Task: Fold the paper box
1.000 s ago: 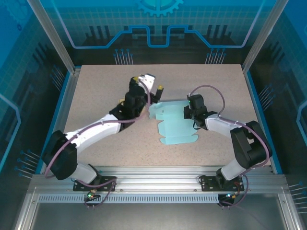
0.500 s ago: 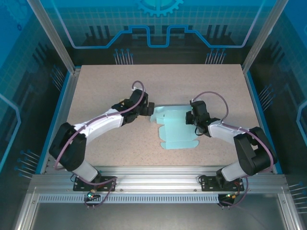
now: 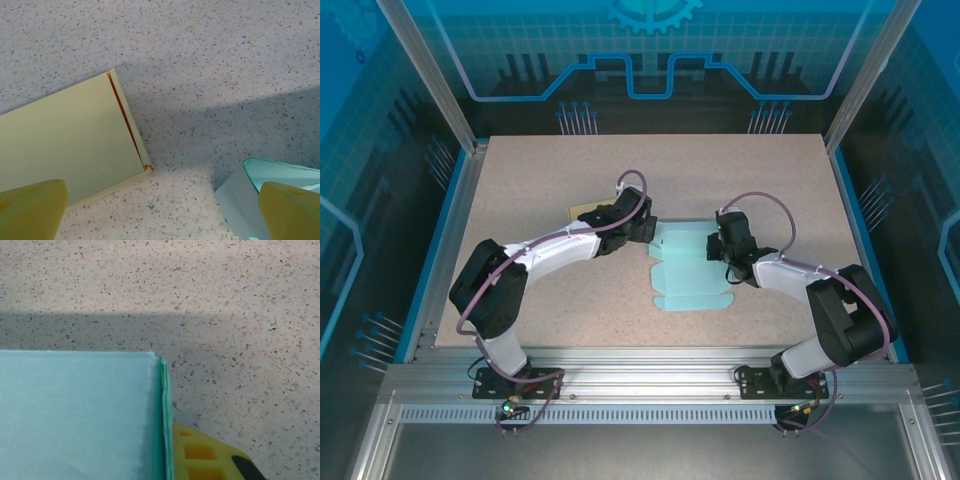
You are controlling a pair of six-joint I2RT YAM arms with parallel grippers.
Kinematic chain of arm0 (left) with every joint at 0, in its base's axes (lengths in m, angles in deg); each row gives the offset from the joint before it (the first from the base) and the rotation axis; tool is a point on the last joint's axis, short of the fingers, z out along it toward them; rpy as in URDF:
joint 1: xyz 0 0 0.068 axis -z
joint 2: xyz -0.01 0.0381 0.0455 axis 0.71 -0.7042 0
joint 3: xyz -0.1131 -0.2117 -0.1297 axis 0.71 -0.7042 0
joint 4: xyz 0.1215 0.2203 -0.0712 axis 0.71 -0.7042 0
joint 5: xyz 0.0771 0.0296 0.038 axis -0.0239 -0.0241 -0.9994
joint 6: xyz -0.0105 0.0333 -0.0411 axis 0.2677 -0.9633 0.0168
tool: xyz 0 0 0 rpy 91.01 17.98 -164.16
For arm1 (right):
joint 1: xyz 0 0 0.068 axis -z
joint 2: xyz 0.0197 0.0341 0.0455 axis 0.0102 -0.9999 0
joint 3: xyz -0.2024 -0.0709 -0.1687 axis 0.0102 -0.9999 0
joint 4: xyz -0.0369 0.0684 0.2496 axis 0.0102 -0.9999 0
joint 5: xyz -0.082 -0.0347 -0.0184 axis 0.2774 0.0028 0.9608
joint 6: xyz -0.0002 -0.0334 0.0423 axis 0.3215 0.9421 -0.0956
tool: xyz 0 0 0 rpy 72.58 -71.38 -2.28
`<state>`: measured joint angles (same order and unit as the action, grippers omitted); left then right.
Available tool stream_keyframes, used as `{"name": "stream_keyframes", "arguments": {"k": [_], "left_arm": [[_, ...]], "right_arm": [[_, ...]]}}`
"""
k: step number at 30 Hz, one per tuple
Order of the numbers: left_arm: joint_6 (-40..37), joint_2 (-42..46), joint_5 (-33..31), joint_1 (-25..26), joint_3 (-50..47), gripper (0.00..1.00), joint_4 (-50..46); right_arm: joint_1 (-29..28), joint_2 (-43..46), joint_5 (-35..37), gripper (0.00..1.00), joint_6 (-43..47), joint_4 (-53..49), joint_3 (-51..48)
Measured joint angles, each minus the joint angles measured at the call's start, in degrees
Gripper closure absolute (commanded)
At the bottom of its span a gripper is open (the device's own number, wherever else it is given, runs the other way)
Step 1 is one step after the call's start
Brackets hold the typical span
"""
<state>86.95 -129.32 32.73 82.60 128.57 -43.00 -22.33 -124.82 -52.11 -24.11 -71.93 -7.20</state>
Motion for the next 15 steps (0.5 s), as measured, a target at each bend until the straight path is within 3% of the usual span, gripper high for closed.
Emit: {"name": "stream_keyframes", "arguments": {"k": [8,15], "left_arm": [[0.0,0.2,-1.2,0.4,0.0,0.02,-0.8],[2.7,0.2,0.9,1.3,-0.2,0.29,0.1]], "right_arm": [[-0.6,0.0,0.5,1.00,-0.5,0.0,0.0],[-0.9,-0.2,1.4,1.00,-0.6,-0.1,0.0]]}}
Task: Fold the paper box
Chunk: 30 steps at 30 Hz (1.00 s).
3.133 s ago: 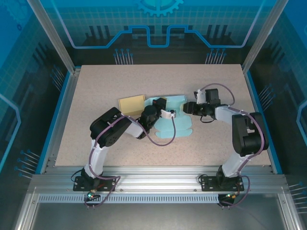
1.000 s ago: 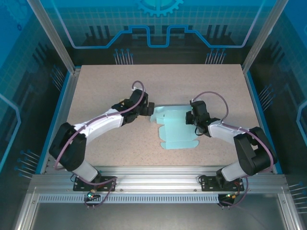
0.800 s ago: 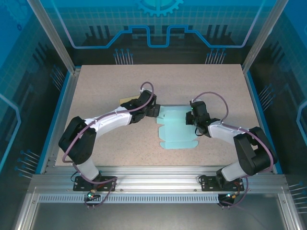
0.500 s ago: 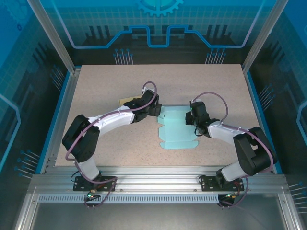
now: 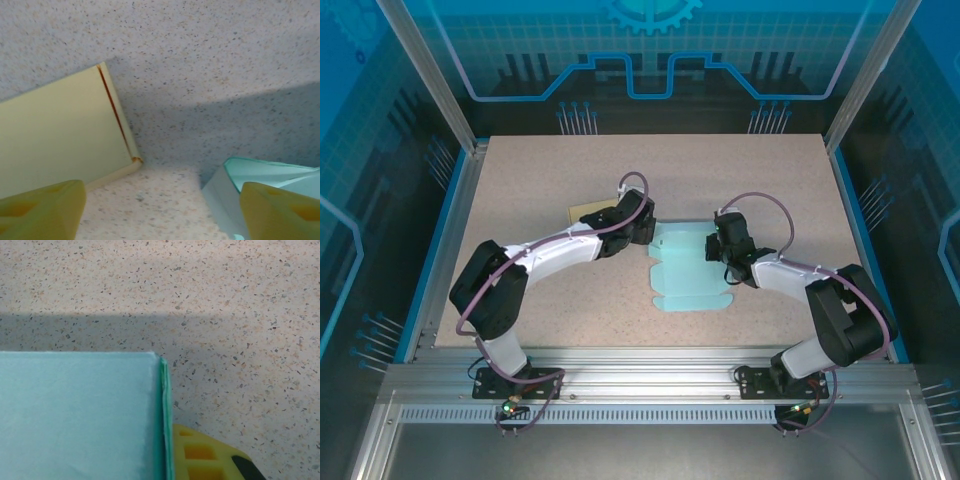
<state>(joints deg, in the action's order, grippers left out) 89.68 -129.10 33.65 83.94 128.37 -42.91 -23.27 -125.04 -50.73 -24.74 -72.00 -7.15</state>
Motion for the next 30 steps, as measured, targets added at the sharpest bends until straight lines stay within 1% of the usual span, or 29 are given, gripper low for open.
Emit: {"name": "stream_keyframes", "arguments": {"k": [5,11,13,15,17,20,24,26,30], "left_arm": [[0.3,1.1,1.7,0.2,-0.7,0.29,0.4],[2.3,2.0,6.1,0.2,-3.1,0.27,4.3],[3.2,2.2,7.3,0.2,-3.8,0.21,5.4],[3.7,3.1,8.1,0.1,-5.1,0.12,6.3],[4.4,5.0,9.4,-0.5,-6.5,0.05,6.6],[4.8,9.1,13.7,-3.8,-9.6,0.01,8.6],[4.7,12.6,20.5,-9.4,-14.8,0.01,14.2],[4.5,12.1,23.9,-10.2,-16.3,0.01,17.0],[4.3,8.1,30.7,-9.7,-16.9,0.01,23.3]], "right_arm": [[-0.3,-0.2,0.2,1.00,-0.2,0.1,0.1],[-0.7,-0.2,0.2,1.00,-0.4,-0.1,0.2],[-0.7,-0.2,0.2,1.00,-0.4,-0.1,0.2],[-0.9,-0.2,0.3,1.00,-0.4,-0.3,0.3],[-1.0,-0.2,0.2,1.00,-0.4,-0.4,0.3],[-1.0,-0.2,0.3,1.00,-0.4,-0.4,0.3],[-1.0,-0.2,0.3,1.00,-0.4,-0.4,0.3],[-1.0,-0.2,0.3,1.00,-0.4,-0.4,0.3],[-1.0,-0.2,0.2,1.00,-0.4,-0.4,0.4]]}}
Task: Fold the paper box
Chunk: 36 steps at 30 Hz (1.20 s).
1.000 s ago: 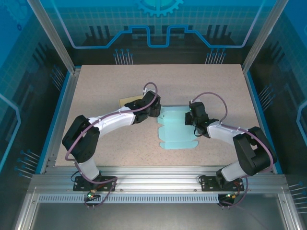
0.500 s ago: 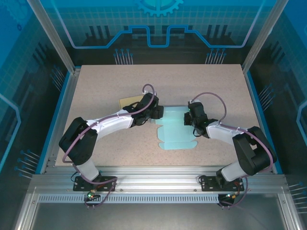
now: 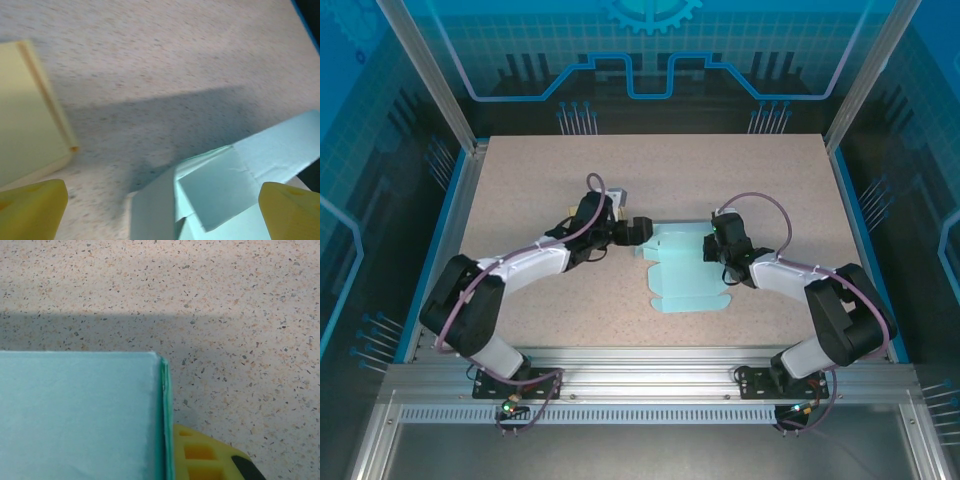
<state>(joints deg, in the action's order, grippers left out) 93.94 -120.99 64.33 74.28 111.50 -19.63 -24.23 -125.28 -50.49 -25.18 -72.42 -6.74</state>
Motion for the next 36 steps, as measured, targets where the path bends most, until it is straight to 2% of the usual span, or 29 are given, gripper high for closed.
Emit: {"name": "stream_keyframes", "arguments": {"k": [6,11,23,31,36], "left_arm": [[0.1,-5.6,6.9,0.1,0.0,0.01,5.7],[0.7,-6.2,10.4,0.5,0.0,0.01,7.7],[8.8,-5.3,12.3,2.8,-4.2,0.05,14.0],[9.9,-5.3,11.9,2.7,-4.5,0.20,14.5],[10.6,-4.2,11.7,2.6,-5.4,0.32,14.5]], "right_arm": [[0.0,-0.3,0.0,1.00,0.0,0.1,0.2],[-0.1,-0.4,0.6,1.00,-0.3,0.0,0.3],[0.0,-2.0,1.9,1.00,-0.6,0.4,1.4],[0.0,-2.0,2.6,1.00,-0.6,0.4,1.5],[0.0,-2.1,2.6,1.00,-0.9,0.4,1.5]]}}
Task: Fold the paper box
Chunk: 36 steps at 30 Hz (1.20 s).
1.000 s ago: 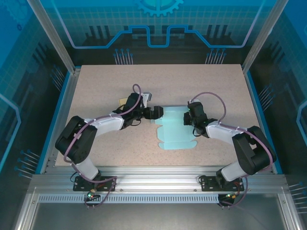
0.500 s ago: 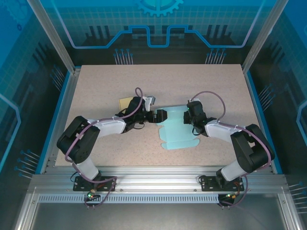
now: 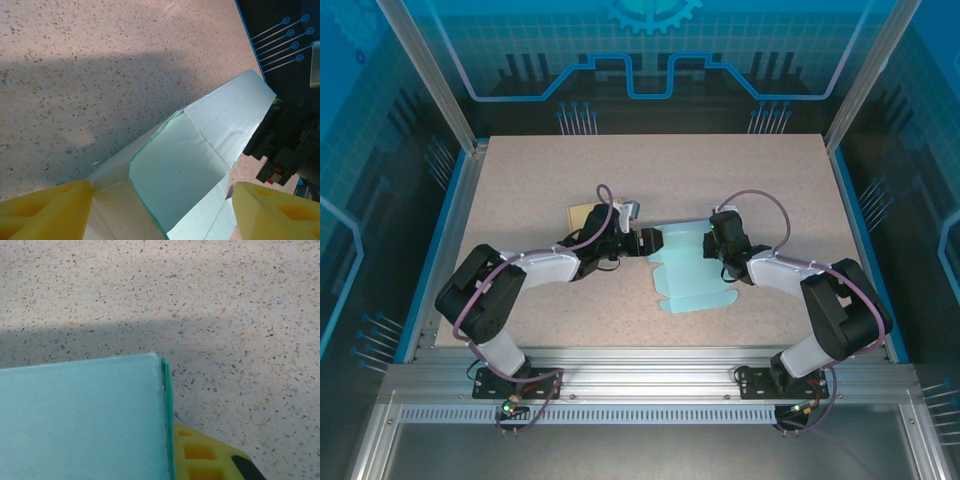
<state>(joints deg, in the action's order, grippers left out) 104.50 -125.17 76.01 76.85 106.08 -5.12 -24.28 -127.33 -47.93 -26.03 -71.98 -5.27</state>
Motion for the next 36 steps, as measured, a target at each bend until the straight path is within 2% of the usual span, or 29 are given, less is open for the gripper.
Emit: {"name": "stream_keyframes", "arguments": {"k": [2,6,13,20,24,29,32,36], "left_arm": [[0.9,0.1,-0.6,0.0,-0.6,0.44,0.9],[3.7,0.1,-4.6,0.0,-1.7,0.56,2.1],[4.9,-0.2,-10.6,0.9,-1.7,0.57,2.7],[6.5,-3.1,-11.9,2.3,-0.6,0.62,4.9],[7.6,-4.5,-11.3,4.2,0.7,0.62,7.0],[9.5,-7.4,-7.0,6.1,1.0,0.66,13.3],[9.6,-7.6,-5.5,6.0,0.1,0.62,16.0],[7.3,-4.1,-5.1,5.6,-3.1,0.59,15.0]], "right_arm": [[0.0,0.0,0.0,1.00,-0.2,0.0,0.0],[-0.4,-0.1,-0.1,1.00,-0.2,0.2,0.0],[-1.0,-0.1,-0.2,1.00,-0.4,0.3,0.0],[-1.3,-0.6,0.3,1.00,-0.6,0.3,0.4],[-1.4,-1.1,0.7,1.00,-1.0,0.5,0.8],[-1.6,-1.6,0.4,1.00,-1.0,0.8,1.2],[-2.3,-1.7,0.2,1.00,-1.0,0.8,1.3],[-2.5,-1.7,0.1,1.00,-1.0,0.8,1.3]]}}
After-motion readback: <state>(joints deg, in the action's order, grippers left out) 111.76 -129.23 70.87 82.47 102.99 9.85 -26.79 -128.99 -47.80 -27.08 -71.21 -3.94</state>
